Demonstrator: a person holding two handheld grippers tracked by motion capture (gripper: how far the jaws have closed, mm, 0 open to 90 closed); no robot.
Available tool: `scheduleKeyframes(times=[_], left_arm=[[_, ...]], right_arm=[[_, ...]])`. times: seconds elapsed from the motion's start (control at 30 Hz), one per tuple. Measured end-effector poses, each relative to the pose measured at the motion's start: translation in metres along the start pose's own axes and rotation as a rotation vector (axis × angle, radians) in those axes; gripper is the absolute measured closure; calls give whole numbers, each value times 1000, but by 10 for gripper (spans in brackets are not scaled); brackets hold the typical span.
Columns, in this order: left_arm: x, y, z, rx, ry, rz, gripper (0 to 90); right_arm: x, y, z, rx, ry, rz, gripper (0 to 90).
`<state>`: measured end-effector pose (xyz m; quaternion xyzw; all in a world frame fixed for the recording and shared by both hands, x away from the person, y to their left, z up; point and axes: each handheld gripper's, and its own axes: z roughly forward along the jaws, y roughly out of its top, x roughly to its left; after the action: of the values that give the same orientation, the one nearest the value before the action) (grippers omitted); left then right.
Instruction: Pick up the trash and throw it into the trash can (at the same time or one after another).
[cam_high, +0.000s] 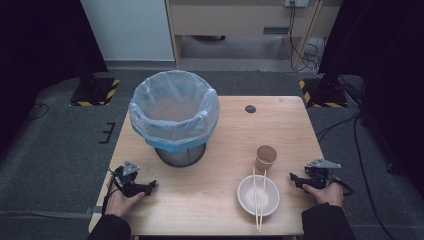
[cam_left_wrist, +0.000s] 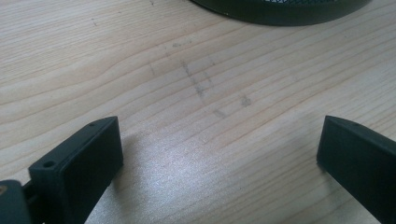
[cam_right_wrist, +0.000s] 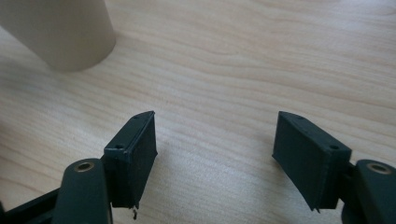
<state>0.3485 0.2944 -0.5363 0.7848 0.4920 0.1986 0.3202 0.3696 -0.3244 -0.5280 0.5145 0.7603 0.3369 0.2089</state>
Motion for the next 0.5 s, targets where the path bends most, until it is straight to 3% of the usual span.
scheduleKeyframes(times=[0.2, 0.5], left_arm=[[0, 0, 0, 0, 1, -1, 0], [-1, 0, 0, 2, 2, -3, 0]], right_arm=[[-2, 7, -9, -57, -13, 44, 385], [0, 17, -19, -97, -5, 63, 417]])
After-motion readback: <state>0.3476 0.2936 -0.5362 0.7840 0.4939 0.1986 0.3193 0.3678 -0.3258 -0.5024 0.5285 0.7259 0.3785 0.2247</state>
